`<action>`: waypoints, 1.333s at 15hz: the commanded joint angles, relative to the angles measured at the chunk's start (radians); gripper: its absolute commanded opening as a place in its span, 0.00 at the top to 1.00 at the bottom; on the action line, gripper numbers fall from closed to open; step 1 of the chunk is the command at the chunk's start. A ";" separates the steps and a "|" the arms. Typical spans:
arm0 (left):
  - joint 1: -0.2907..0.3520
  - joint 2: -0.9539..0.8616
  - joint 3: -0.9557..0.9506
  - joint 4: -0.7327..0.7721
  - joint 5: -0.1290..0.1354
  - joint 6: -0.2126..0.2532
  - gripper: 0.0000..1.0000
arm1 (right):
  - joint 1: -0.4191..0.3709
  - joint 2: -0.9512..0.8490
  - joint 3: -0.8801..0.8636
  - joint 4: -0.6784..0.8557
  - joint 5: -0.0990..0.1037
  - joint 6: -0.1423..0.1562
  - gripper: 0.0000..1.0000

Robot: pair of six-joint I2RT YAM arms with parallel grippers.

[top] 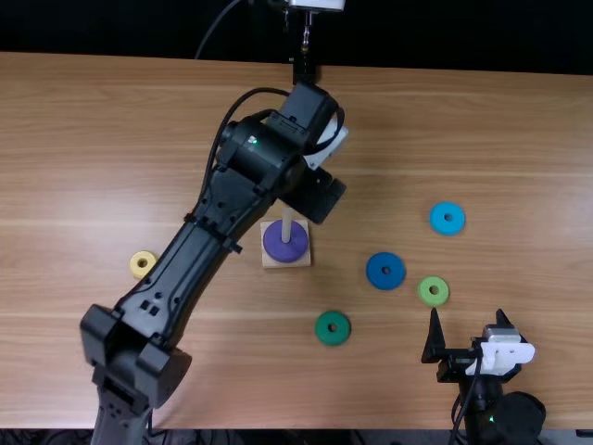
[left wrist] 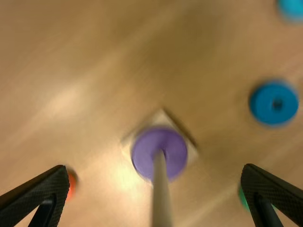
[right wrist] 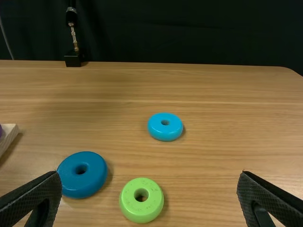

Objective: Build the Hanoi tower: stack the rings onto the peg from bottom to top in this color order: purple, dark blue, light blue, dark green, light green, yellow, orange.

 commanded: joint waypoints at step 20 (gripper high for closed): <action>0.523 -1.638 -1.731 0.908 -0.008 -0.010 0.00 | -0.014 -0.013 -0.065 -0.073 0.004 0.003 0.00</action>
